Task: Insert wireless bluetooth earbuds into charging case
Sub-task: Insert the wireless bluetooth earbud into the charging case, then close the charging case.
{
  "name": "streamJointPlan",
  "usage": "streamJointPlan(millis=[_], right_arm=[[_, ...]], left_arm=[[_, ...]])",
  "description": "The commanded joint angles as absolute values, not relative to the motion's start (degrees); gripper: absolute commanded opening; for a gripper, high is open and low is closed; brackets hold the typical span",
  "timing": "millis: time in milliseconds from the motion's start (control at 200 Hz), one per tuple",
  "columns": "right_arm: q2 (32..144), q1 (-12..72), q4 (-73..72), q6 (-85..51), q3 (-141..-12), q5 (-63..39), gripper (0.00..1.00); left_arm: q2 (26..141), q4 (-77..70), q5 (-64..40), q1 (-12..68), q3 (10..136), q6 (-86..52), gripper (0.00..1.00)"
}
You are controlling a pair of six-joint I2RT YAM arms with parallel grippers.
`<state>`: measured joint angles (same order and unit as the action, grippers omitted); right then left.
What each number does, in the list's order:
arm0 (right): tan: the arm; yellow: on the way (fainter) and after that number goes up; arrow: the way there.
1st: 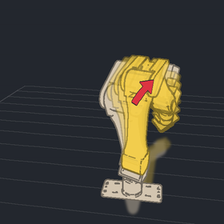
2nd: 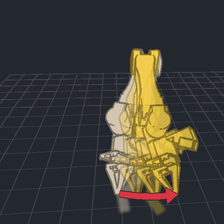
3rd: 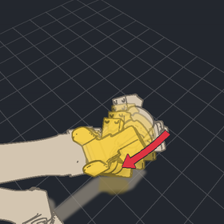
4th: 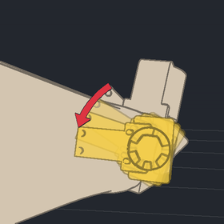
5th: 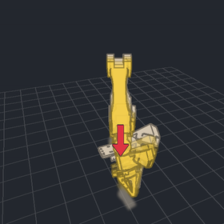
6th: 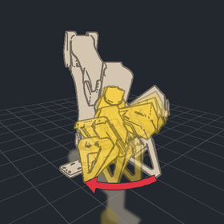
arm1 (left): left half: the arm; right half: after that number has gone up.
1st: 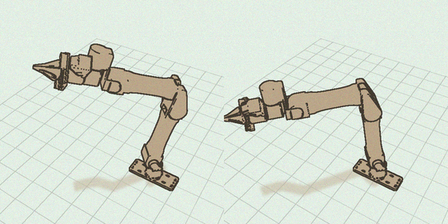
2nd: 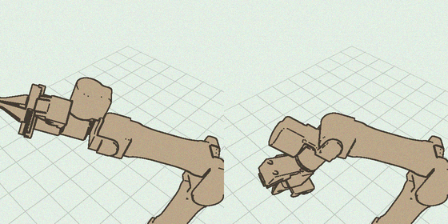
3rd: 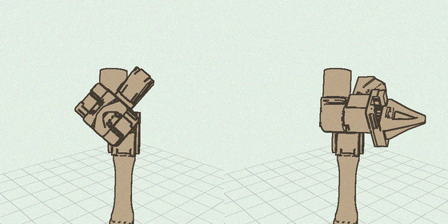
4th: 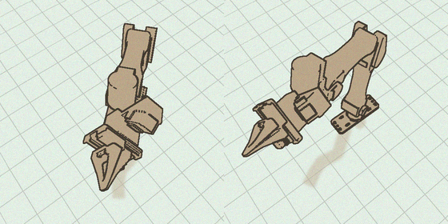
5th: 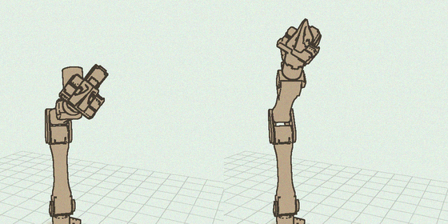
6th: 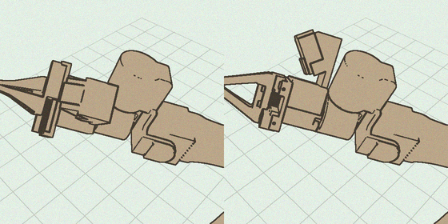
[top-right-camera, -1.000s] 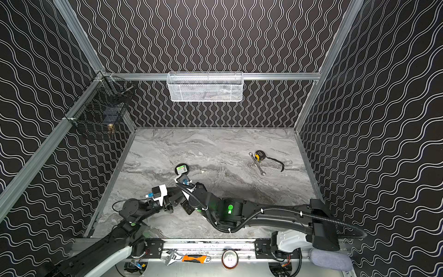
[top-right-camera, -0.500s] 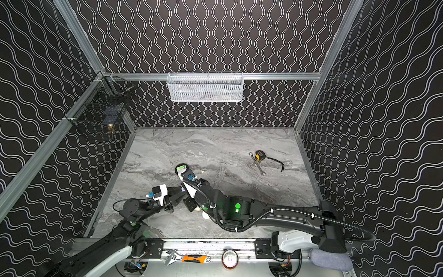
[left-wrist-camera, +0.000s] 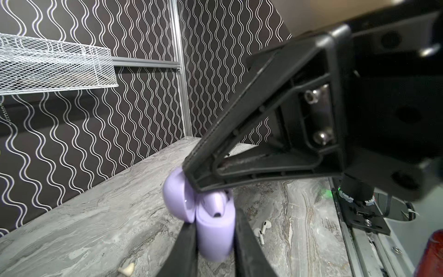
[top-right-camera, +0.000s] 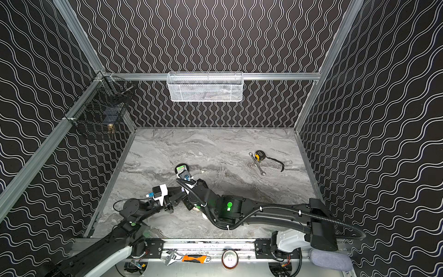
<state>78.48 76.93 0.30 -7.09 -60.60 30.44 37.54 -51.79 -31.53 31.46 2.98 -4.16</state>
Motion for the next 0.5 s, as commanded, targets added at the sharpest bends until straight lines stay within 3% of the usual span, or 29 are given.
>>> streamJointPlan(millis=[0, 210, 370, 490], right_arm=[[77.20, 76.88, 0.70, -8.62, -59.93, 29.81, 0.02], [74.92, 76.87, 0.94, -8.91, -59.47, 30.69, 0.03], [70.92, 76.57, 3.04, -9.74, -60.92, 35.67, 0.10], [68.06, 70.68, 5.12, -13.03, -60.50, 31.79, 0.11]], left_arm=[[37.11, -55.36, -31.51, 31.55, 2.99, -3.50, 0.00], [36.01, -53.78, -31.45, 31.51, 3.08, -3.21, 0.00], [37.85, -56.60, -33.65, 31.56, 3.16, -3.52, 0.00], [39.29, -58.71, -36.19, 31.68, 3.25, -3.69, 0.00]])
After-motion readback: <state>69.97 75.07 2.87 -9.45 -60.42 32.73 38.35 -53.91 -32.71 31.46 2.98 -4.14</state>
